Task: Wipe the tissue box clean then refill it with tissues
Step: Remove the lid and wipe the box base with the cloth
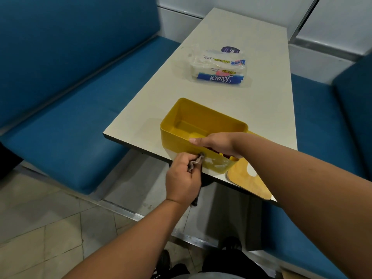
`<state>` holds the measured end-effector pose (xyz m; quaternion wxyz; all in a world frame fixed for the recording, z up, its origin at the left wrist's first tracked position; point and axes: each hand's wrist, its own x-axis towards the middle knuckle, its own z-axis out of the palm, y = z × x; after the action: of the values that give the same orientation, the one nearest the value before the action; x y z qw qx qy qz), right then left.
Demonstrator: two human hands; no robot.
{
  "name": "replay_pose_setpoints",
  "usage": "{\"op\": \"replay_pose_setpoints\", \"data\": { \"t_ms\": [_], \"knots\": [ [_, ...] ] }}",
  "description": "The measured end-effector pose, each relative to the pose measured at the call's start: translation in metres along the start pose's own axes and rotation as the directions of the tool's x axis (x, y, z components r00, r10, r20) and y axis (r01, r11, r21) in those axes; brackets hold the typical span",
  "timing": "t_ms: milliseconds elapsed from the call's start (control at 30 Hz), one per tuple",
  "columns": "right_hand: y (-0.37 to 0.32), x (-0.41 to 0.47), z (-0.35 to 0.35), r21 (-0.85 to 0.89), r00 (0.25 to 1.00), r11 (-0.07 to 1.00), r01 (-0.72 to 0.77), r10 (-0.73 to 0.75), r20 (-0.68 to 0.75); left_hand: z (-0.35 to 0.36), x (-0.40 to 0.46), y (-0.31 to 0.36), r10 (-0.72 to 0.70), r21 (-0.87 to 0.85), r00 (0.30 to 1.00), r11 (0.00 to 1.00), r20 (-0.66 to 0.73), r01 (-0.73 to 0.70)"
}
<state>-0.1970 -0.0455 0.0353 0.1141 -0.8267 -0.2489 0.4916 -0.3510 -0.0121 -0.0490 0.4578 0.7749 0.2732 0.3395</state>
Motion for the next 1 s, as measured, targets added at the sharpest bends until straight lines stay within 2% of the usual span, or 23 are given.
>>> {"op": "replay_pose_setpoints", "data": {
  "t_ms": [100, 233, 367, 500, 667, 833, 1000],
  "knots": [
    [-0.002, -0.001, 0.001, -0.005, 1.000, 1.000, 0.026, -0.026, 0.010, 0.012, -0.001, 0.003, 0.110, 0.063, 0.990, 0.991, 0.090, -0.116],
    [-0.001, 0.000, 0.003, 0.036, 0.998, 0.998, 0.060, -0.061, 0.015, 0.015, 0.002, -0.016, 0.068, 0.175, 0.994, 0.981, 0.086, -0.082],
    [0.001, 0.002, 0.002, 0.020, 0.998, 0.998, 0.056, -0.056, 0.011, 0.014, 0.001, -0.005, 0.077, 0.130, 0.996, 0.988, 0.046, -0.082],
    [0.001, 0.001, 0.002, 0.025, 0.997, 0.997, 0.075, -0.075, 0.008, 0.015, 0.002, -0.019, 0.018, 0.191, 0.998, 0.981, 0.068, -0.031],
    [0.001, 0.004, 0.002, 0.029, 0.997, 0.997, 0.070, -0.071, 0.006, 0.018, 0.001, 0.003, 0.192, 0.119, 0.978, 0.972, 0.078, -0.200],
    [0.002, 0.004, 0.003, 0.046, 0.997, 0.996, 0.080, -0.080, 0.014, 0.023, 0.000, -0.014, 0.152, 0.197, 0.985, 0.966, 0.083, -0.166],
    [0.004, 0.007, 0.002, 0.033, 0.997, 0.997, 0.075, -0.075, 0.010, 0.024, -0.002, -0.005, 0.165, 0.143, 0.982, 0.974, 0.092, -0.177]
  ]
}}
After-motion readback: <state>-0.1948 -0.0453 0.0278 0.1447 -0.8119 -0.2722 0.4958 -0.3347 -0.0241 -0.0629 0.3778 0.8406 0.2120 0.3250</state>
